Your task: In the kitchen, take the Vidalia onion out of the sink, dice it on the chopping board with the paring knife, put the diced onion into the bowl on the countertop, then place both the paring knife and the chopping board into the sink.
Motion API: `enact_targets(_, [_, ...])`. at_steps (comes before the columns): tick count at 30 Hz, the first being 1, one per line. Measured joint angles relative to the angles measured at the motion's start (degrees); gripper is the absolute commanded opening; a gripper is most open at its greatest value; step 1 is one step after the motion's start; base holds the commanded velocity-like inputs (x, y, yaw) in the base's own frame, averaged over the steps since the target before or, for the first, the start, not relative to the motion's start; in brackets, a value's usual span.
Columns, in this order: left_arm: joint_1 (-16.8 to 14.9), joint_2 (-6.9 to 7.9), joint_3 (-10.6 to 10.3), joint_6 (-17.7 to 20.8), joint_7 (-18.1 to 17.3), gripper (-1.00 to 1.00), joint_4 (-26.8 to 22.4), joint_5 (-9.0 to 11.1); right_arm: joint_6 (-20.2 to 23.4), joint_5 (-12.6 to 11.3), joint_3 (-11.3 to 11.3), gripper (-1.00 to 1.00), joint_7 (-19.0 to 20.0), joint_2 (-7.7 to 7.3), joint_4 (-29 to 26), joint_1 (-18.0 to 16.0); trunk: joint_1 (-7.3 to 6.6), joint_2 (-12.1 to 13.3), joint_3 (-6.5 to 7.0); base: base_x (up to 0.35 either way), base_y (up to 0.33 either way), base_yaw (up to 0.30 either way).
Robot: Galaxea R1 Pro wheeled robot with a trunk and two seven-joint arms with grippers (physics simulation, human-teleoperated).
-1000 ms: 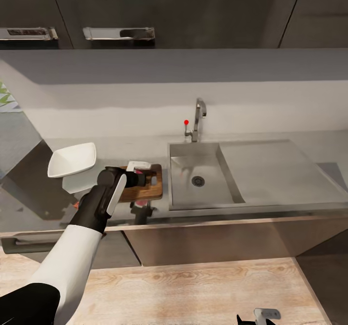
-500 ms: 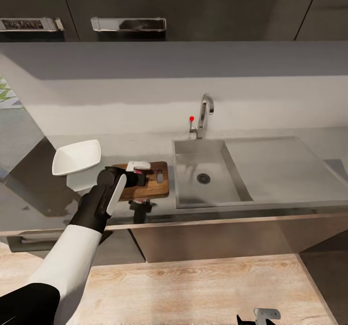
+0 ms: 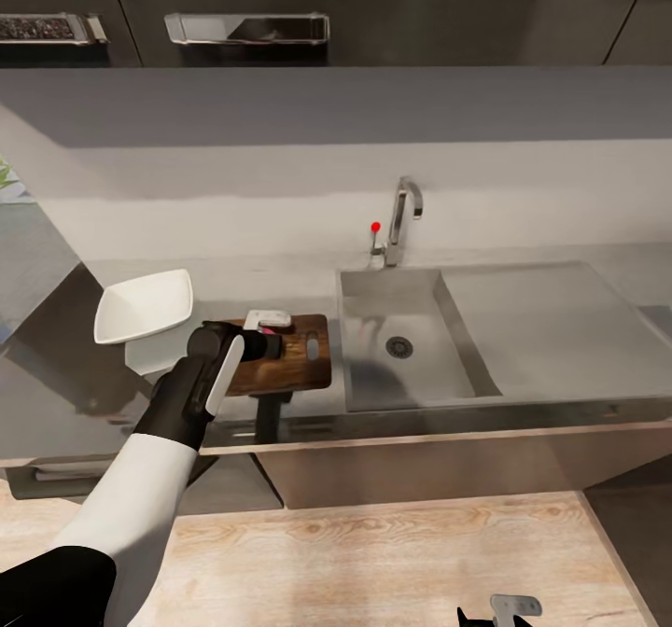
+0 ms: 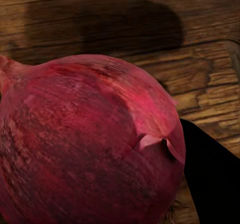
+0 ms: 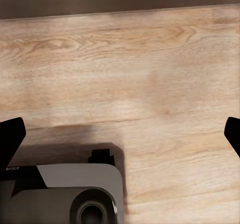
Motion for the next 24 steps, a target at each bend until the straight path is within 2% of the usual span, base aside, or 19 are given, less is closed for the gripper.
enact_targets(16, [0.0,0.05,0.0,0.0,0.0,-1.00,-0.2,0.1,-0.1,0.1,0.0,1.00,0.1,0.00,0.0,0.0,-0.01,0.0,-0.16,0.002,0.001,0.000])
enact_targets(24, [0.1,0.06,0.0,0.0,0.0,-1.00,-0.3,-0.1,-0.1,0.1,0.0,1.00,0.1,0.01,0.0,0.0,0.01,0.0,-0.16,-0.093,0.000,0.000])
